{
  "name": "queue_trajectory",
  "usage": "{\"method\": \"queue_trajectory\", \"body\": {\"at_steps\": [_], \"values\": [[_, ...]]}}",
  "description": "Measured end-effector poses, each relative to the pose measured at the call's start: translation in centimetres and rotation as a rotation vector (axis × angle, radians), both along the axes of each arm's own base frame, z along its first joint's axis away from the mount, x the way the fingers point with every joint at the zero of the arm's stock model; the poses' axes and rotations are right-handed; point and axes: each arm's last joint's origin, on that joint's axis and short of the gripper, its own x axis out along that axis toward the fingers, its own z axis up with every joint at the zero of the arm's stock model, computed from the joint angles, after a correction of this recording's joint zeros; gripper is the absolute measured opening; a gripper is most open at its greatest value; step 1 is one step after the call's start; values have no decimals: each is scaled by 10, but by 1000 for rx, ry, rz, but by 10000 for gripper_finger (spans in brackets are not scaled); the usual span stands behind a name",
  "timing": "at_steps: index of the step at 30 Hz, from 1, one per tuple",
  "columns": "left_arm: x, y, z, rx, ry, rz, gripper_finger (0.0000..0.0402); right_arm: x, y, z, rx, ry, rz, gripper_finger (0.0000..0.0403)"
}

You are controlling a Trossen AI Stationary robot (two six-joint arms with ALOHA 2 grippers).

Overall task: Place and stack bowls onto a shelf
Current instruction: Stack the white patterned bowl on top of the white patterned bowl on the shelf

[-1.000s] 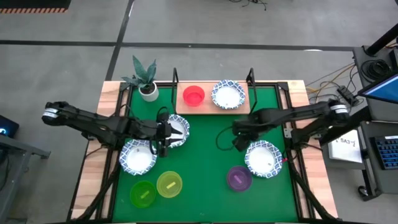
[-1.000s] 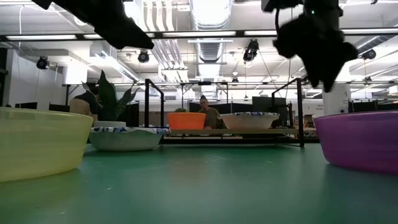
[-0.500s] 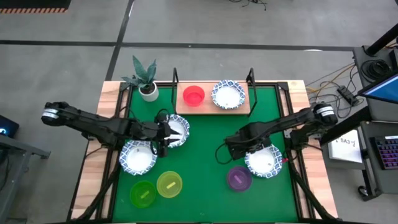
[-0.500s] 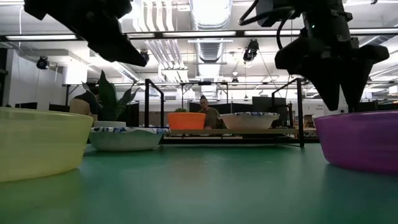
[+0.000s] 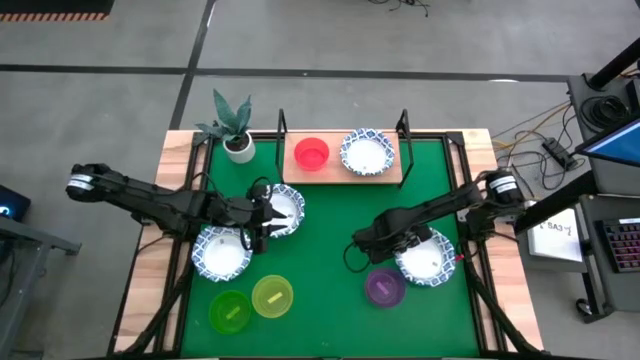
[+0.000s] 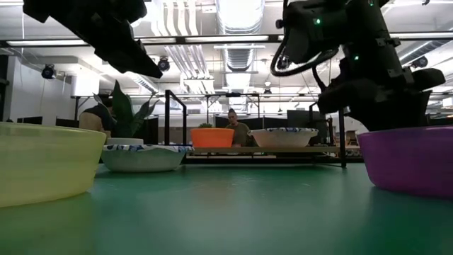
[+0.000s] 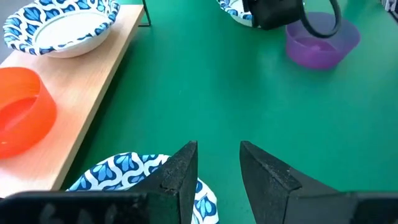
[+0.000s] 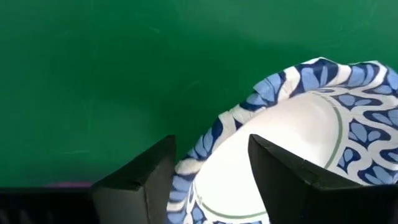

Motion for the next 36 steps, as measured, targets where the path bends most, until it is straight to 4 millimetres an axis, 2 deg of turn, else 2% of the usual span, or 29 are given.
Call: {"method": "queue_trajectory", "body": {"at_steps": [9,16,21,27,31,36], "values": [[0,0,0,0,1,0,103,2,3,-1,12,-14,17,88],[0,0,0,0,-2,0,103,-4,4,18,59,-81,16,16],[1,0,1,-2,-10,0,103,-5,4,45,102,-184,51,13],[1,0,2,-4,-22,0,103,4,5,89,112,-368,192,13],[2,0,2,-5,-29,0,103,15,5,120,41,-516,339,13],[2,0,2,-5,-30,0,103,29,7,157,-138,-718,636,13]]}}
